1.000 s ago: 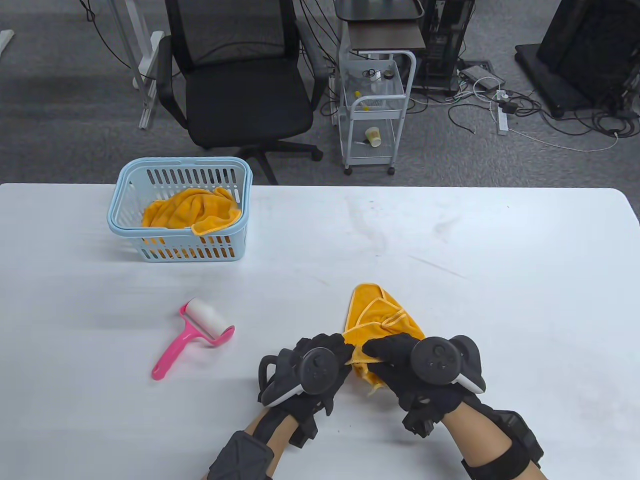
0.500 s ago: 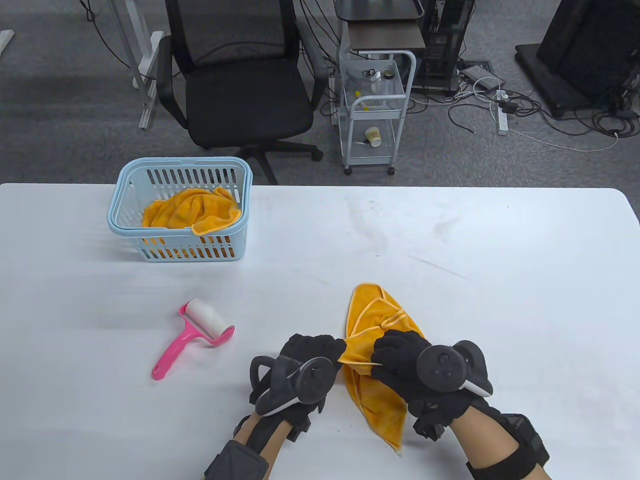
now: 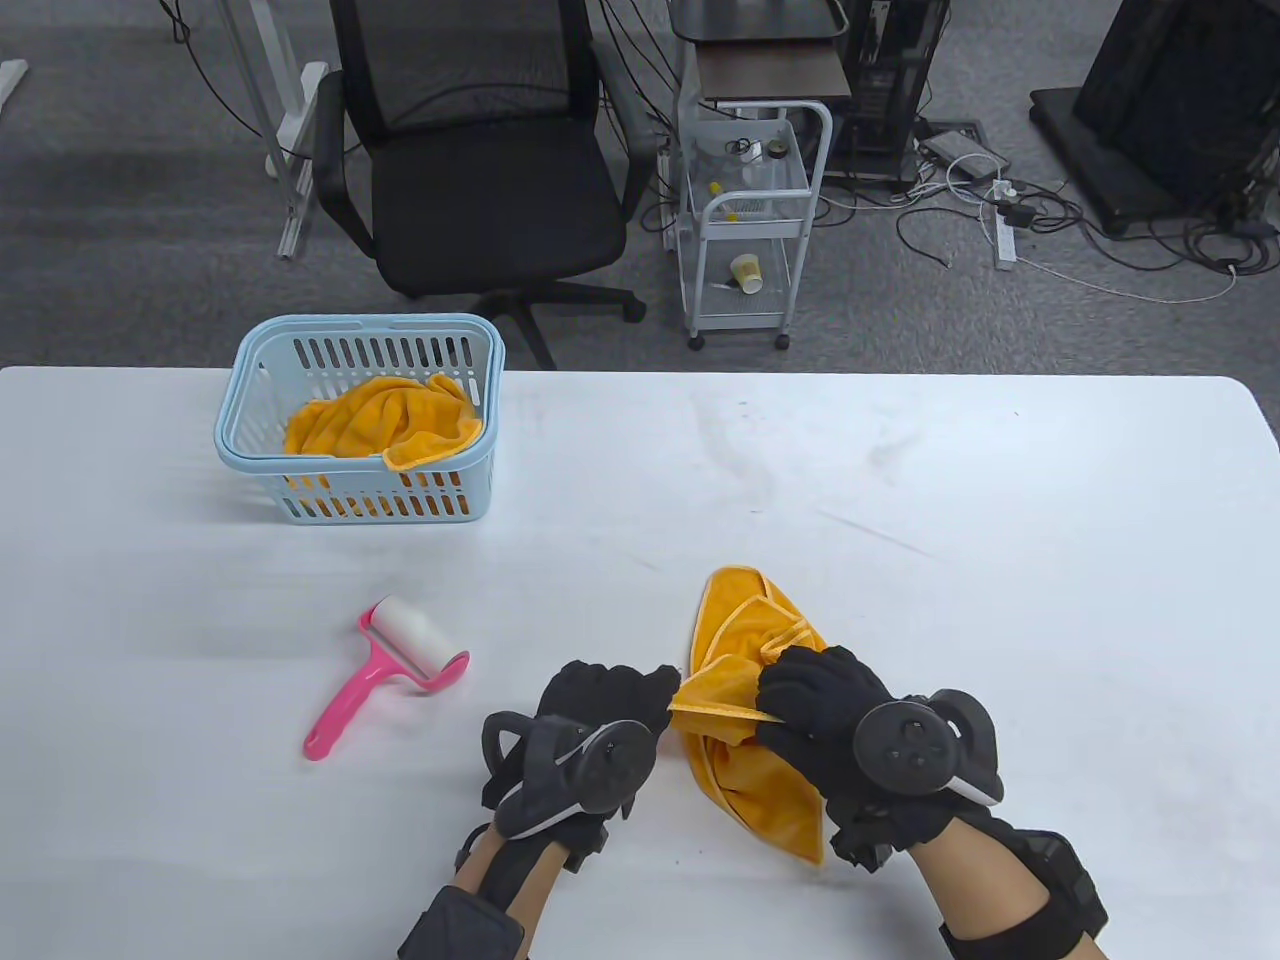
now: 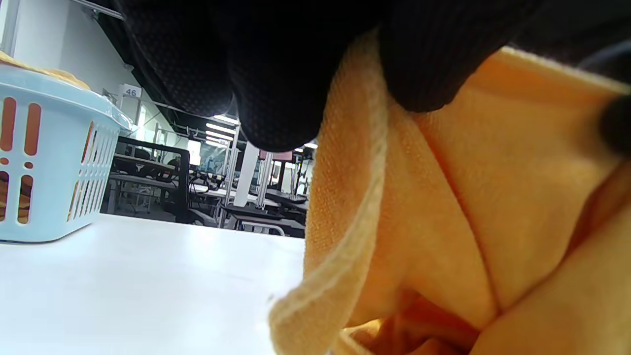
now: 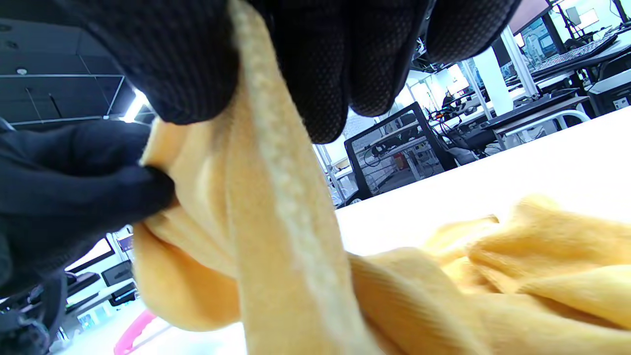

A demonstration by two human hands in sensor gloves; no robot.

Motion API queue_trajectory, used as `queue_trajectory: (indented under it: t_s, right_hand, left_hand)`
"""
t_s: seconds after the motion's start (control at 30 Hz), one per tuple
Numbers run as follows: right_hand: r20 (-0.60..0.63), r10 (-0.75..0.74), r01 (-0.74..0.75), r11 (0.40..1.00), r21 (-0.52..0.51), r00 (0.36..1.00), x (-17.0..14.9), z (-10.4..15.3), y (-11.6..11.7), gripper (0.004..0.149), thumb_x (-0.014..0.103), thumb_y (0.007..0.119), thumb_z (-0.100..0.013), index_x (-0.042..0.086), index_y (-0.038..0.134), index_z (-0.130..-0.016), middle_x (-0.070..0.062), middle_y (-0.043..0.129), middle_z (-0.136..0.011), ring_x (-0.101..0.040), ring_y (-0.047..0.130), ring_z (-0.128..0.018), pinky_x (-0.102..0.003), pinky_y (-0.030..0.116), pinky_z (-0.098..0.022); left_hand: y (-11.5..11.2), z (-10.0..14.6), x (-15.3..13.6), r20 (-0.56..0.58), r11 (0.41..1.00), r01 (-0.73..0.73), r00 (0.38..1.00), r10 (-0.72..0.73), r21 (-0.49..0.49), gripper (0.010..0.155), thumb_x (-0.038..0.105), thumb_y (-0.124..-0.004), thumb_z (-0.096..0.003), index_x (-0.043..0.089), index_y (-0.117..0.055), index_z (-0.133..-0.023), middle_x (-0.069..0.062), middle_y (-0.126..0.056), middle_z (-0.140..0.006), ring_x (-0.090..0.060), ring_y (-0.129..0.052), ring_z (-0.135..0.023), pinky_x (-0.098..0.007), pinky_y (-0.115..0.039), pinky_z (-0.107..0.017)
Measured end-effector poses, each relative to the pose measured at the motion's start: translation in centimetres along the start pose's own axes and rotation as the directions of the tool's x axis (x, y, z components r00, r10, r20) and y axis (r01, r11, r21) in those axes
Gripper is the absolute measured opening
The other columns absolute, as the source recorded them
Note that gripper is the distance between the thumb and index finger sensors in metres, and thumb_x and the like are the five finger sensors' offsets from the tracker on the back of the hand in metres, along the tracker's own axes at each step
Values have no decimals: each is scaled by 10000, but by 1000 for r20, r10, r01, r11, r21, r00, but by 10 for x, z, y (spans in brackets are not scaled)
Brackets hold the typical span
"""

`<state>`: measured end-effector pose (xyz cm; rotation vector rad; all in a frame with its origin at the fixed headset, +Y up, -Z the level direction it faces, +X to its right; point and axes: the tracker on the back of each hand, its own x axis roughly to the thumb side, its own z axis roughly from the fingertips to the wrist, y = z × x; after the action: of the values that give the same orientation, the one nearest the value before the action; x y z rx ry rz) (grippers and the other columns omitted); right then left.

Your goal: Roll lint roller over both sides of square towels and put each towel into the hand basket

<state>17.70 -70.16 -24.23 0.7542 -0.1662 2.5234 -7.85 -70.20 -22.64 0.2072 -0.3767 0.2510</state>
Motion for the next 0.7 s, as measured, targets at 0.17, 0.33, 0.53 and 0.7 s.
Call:
queue_trajectory:
  t_s: [0.17,0.33,0.53,0.7]
  right_hand:
    - [-1,162,-162,986,28,987,6,-1,6,424,403,886,-475,183,832,-834,-125,838,-934,-430,753,-932,-677,599,-664]
    - [-92,360,-362,932,-3,928,4,-3,8,456,389,935,-461,203,794,-853,-99,856,-917,-417,793,-910,-656,642,-651]
    - [-227,349,-363,932,-17,909,-6,-7,3,518,368,962,-447,197,766,-895,-113,868,-897,-423,837,-865,-653,671,-626]
    - [-235,360,-365,931,21,903,-15,-9,-4,475,309,939,-464,208,790,-904,-60,958,-775,-376,922,-783,-641,690,-623]
  left_hand:
    - [15,7,3,33,995,17,999,-21,102,383,427,-821,-502,373,-804,-881,45,-969,-682,-212,-1007,-551,-562,-774,-649]
    - [32,16,8,77,978,11,997,-28,209,379,439,-829,-500,377,-812,-874,50,-968,-659,-198,-1003,-531,-553,-783,-643]
    - [45,22,9,72,957,30,996,-53,288,374,439,-834,-498,374,-819,-867,50,-969,-654,-195,-1002,-524,-549,-787,-639]
    - [51,22,-7,4,946,68,997,-73,317,375,440,-837,-497,374,-823,-866,49,-970,-654,-198,-1002,-526,-552,-784,-641]
